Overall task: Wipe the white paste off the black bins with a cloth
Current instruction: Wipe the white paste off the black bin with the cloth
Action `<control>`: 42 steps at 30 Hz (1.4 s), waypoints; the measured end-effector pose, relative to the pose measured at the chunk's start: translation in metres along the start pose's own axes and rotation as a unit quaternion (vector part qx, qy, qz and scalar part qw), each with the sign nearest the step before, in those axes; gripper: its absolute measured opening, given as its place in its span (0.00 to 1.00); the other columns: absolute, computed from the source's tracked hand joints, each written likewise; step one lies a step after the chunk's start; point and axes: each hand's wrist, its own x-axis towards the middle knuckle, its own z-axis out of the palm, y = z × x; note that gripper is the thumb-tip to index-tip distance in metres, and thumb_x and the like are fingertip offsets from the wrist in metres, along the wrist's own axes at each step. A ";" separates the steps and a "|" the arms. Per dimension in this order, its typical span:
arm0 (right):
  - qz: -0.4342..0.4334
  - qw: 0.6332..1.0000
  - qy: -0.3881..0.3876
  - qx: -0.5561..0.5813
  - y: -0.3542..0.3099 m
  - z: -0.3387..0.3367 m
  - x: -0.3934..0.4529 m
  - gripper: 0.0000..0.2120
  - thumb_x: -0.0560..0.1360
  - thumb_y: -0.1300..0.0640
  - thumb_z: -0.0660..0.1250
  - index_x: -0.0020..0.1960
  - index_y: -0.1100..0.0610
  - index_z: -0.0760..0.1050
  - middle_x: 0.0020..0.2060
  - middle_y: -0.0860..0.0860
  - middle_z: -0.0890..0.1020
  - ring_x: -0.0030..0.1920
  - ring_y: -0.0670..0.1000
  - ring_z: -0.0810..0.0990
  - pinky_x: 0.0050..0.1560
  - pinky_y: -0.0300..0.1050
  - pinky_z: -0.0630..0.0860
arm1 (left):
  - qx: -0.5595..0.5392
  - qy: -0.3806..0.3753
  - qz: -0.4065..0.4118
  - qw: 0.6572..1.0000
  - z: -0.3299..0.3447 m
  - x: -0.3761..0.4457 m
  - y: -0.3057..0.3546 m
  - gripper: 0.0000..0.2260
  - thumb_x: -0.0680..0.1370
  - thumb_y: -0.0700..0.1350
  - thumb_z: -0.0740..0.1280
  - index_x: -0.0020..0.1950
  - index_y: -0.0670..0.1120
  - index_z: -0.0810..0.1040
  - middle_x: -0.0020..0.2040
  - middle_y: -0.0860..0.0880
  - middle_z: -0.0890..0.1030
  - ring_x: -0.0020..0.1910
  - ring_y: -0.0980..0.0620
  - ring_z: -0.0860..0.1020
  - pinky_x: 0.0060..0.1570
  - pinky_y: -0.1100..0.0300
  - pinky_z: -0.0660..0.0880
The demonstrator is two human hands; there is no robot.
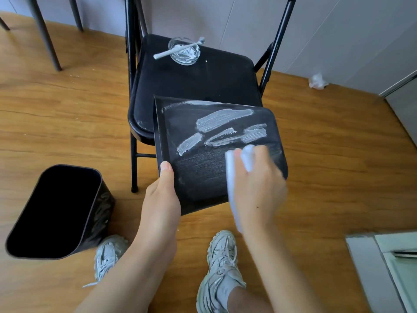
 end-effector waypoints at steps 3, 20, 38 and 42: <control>-0.084 0.996 -0.029 0.012 -0.035 0.003 -0.024 0.11 0.73 0.50 0.67 0.39 0.56 0.71 0.27 0.48 0.75 0.25 0.48 0.73 0.26 0.35 0.58 | -0.024 -0.015 -0.029 0.999 -0.003 0.005 -0.006 0.22 0.82 0.61 0.55 0.67 0.50 0.75 0.57 0.58 0.79 0.60 0.54 0.76 0.57 0.57 0.68; -0.178 0.980 -0.064 0.069 -0.045 0.001 -0.051 0.11 0.74 0.51 0.68 0.41 0.55 0.69 0.31 0.48 0.75 0.28 0.51 0.75 0.22 0.41 0.65 | -0.071 -0.033 -0.089 0.993 0.002 0.010 -0.005 0.28 0.82 0.60 0.56 0.30 0.49 0.84 0.30 0.52 0.83 0.40 0.50 0.81 0.51 0.52 0.75; -0.010 1.000 -0.019 -0.012 0.042 0.005 0.043 0.12 0.78 0.46 0.62 0.49 0.55 0.72 0.36 0.52 0.78 0.35 0.58 0.74 0.33 0.45 0.59 | -0.042 0.008 -0.057 0.997 0.000 0.020 -0.008 0.18 0.77 0.68 0.59 0.45 0.54 0.74 0.55 0.52 0.80 0.58 0.45 0.78 0.64 0.44 0.72; 0.038 0.999 -0.003 -0.025 0.063 0.004 0.067 0.15 0.79 0.45 0.59 0.51 0.57 0.72 0.36 0.53 0.76 0.36 0.57 0.71 0.36 0.46 0.61 | -0.044 0.007 -0.045 0.998 0.001 0.018 -0.006 0.18 0.76 0.68 0.60 0.44 0.54 0.75 0.53 0.51 0.81 0.57 0.44 0.79 0.62 0.42 0.73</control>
